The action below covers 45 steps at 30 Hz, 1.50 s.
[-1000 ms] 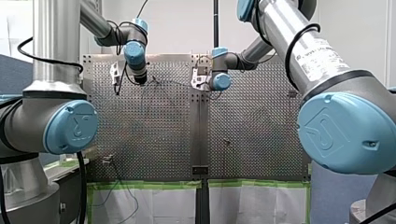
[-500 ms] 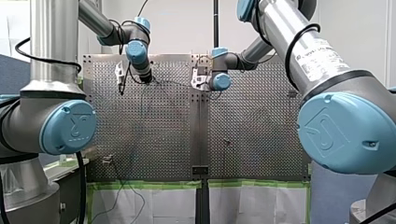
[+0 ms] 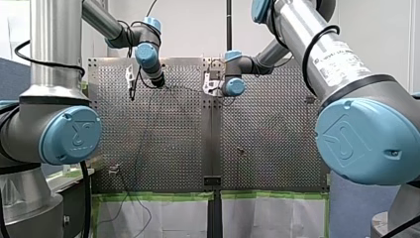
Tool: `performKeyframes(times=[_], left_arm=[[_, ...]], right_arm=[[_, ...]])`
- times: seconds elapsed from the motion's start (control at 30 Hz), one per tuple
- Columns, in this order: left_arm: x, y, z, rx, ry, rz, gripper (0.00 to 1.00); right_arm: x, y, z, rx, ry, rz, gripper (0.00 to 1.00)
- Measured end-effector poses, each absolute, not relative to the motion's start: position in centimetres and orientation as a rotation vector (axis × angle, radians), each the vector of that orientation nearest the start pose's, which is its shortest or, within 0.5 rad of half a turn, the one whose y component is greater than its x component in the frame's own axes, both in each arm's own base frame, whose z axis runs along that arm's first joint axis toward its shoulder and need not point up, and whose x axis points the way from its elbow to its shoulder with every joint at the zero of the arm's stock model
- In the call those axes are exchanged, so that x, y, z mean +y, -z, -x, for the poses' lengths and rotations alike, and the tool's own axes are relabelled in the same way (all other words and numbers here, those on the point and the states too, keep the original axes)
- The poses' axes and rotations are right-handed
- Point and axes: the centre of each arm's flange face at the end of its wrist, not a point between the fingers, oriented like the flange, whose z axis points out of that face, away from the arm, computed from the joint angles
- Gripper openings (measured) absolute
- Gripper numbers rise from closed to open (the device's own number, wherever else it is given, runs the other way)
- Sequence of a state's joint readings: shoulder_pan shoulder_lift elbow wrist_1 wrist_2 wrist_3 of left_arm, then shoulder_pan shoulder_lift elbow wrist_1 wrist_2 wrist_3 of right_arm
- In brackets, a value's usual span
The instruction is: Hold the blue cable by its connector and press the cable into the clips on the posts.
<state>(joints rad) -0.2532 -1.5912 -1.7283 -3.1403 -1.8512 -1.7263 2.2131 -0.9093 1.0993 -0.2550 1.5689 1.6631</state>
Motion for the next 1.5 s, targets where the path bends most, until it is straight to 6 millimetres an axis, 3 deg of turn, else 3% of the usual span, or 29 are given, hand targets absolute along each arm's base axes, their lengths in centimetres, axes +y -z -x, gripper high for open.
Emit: performKeyframes(times=[0.77,1.17,1.5], left_arm=[[-22.8,-40.4,-42.7,1.728,0.025,0.055,1.00],[-26.4,-41.1,-41.6,1.640,0.013,-0.038,1.00],[-28.0,-39.3,-43.2,1.654,-0.006,-0.043,1.00]], right_arm=[[-52.3,-33.1,-55.7,-0.889,-1.775,-1.587,0.00],[-52.2,-33.1,-55.8,-0.883,-1.781,-1.591,0.00],[-52.2,-33.1,-55.8,-0.884,-1.783,-1.590,0.00]])
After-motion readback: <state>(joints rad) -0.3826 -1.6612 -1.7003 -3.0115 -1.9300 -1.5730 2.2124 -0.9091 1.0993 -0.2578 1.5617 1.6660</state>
